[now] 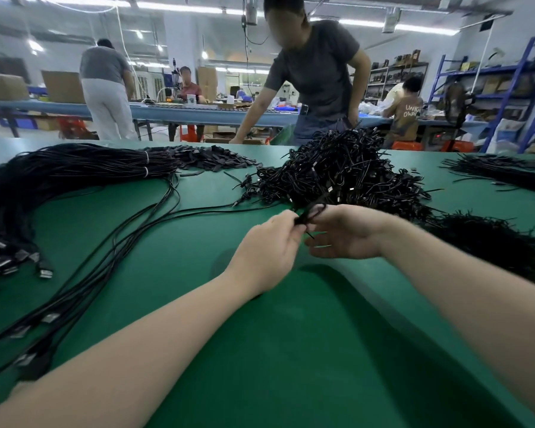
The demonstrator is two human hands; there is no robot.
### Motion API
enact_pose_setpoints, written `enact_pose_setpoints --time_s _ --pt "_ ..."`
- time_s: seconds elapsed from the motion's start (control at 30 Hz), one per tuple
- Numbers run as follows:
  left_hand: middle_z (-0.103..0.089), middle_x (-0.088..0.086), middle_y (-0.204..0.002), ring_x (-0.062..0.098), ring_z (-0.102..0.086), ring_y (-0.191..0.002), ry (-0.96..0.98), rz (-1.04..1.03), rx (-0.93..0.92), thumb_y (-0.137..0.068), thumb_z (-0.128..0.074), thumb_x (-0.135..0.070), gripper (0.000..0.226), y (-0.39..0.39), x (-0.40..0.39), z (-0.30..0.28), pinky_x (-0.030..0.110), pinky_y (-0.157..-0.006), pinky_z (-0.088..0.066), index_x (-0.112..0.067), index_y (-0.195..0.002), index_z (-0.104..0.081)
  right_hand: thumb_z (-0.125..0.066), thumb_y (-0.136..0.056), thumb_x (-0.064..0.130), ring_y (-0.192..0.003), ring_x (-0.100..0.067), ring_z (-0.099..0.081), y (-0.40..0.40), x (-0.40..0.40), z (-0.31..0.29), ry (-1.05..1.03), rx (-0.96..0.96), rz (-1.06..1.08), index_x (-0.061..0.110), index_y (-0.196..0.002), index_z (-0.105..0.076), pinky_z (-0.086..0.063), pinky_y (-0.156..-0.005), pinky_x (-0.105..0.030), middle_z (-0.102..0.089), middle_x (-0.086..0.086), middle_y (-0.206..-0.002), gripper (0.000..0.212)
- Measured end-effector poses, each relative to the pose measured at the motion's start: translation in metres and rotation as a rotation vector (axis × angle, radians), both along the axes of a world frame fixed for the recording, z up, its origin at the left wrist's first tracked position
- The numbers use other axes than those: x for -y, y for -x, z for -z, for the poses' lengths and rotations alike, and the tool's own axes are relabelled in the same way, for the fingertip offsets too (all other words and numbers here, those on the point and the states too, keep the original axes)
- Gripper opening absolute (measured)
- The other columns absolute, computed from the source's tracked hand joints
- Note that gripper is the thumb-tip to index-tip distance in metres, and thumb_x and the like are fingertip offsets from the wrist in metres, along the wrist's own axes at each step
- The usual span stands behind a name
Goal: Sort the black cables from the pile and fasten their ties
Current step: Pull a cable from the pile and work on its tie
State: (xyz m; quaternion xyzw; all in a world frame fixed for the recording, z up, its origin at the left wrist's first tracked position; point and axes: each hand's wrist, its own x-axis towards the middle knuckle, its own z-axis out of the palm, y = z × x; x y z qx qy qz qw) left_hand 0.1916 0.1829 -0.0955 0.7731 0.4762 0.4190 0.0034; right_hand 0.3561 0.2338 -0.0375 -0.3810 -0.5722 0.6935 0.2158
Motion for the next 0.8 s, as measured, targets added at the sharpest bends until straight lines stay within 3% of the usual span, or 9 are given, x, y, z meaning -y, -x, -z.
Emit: enact_pose_setpoints --time_s 0.07,0.17,0.2,0.27,0.37,0.47,0.6,0.8 --pt "-0.047 -0.004 -0.071 0.018 -0.044 -0.066 0.099 -0.052 0.248 -0.103 -0.035 -0.03 0.026 0.001 -0.006 0.001 0.036 -0.06 -0.029 -0.016 -0.084 -0.044 -0.058 -0.089 0.012 -0.058 -0.012 -0.063 0.023 0.005 0.016 -0.006 -0.197 0.205 0.019 -0.074 -0.056 -0.053 -0.064 -0.027 -0.063 0.006 -0.063 0.017" --pt "-0.043 -0.004 -0.066 0.011 -0.039 -0.061 0.139 -0.136 0.384 -0.103 -0.037 -0.026 0.032 0.005 -0.014 0.003 0.03 -0.055 -0.026 -0.019 -0.072 -0.033 -0.062 -0.091 0.01 -0.057 -0.012 -0.062 0.052 0.011 0.037 -0.05 -0.362 0.438 0.016 -0.075 -0.052 -0.053 -0.059 -0.024 -0.066 0.002 -0.067 0.019" --pt "-0.046 -0.005 -0.07 0.01 -0.042 -0.064 0.158 -0.133 0.417 -0.103 -0.038 -0.025 0.028 0.006 -0.015 0.004 0.024 -0.055 -0.029 -0.019 -0.076 -0.038 -0.063 -0.09 0.009 -0.06 -0.013 -0.061 0.056 0.012 0.041 -0.063 -0.38 0.469 0.015 -0.075 -0.052 -0.052 -0.06 -0.024 -0.067 0.001 -0.068 0.019" --pt "-0.052 -0.007 -0.09 0.011 -0.046 -0.081 0.221 -0.119 0.468 -0.103 -0.038 -0.026 0.016 0.007 -0.019 0.006 0.015 -0.062 -0.03 -0.015 -0.102 -0.05 -0.064 -0.089 0.008 -0.063 -0.015 -0.057 0.059 0.014 0.047 -0.094 -0.388 0.503 0.014 -0.075 -0.053 -0.051 -0.061 -0.024 -0.067 0.0 -0.068 0.019" --pt "-0.046 -0.006 -0.111 0.01 -0.042 -0.101 0.272 -0.107 0.486 -0.103 -0.038 -0.026 0.033 0.008 -0.024 0.006 0.01 -0.073 -0.025 -0.01 -0.131 -0.041 -0.066 -0.087 0.005 -0.059 -0.013 -0.056 0.055 0.014 0.049 -0.114 -0.413 0.534 0.012 -0.075 -0.055 -0.05 -0.06 -0.023 -0.066 0.0 -0.065 0.017" --pt "-0.049 0.0 -0.117 0.013 -0.044 -0.105 0.316 -0.083 0.521 -0.104 -0.037 -0.027 0.035 0.009 -0.025 0.006 0.016 -0.08 -0.028 -0.011 -0.135 -0.039 -0.07 -0.084 0.006 -0.057 -0.012 -0.06 0.054 0.015 0.05 -0.119 -0.422 0.514 0.008 -0.081 -0.062 -0.051 -0.057 -0.022 -0.068 -0.001 -0.067 0.009" --pt "-0.051 0.017 -0.133 0.031 -0.048 -0.122 0.369 -0.073 0.56 -0.104 -0.036 -0.026 0.039 0.01 -0.025 0.005 0.039 -0.103 -0.038 -0.011 -0.14 -0.036 -0.074 -0.08 0.008 -0.051 -0.009 -0.057 0.053 0.016 0.05 -0.158 -0.409 0.473 0.004 -0.084 -0.07 -0.05 -0.054 -0.02 -0.068 -0.001 -0.066 0.007" --pt "-0.048 0.025 -0.136 0.039 -0.043 -0.128 0.416 -0.034 0.599 -0.104 -0.036 -0.027 0.04 0.009 -0.025 0.005 0.045 -0.105 -0.036 -0.012 -0.141 -0.034 -0.073 -0.083 0.013 -0.053 -0.007 -0.058 0.048 0.014 0.048 -0.228 -0.292 0.458 0.007 -0.086 -0.071 -0.05 -0.054 -0.02 -0.068 0.001 -0.066 0.007"
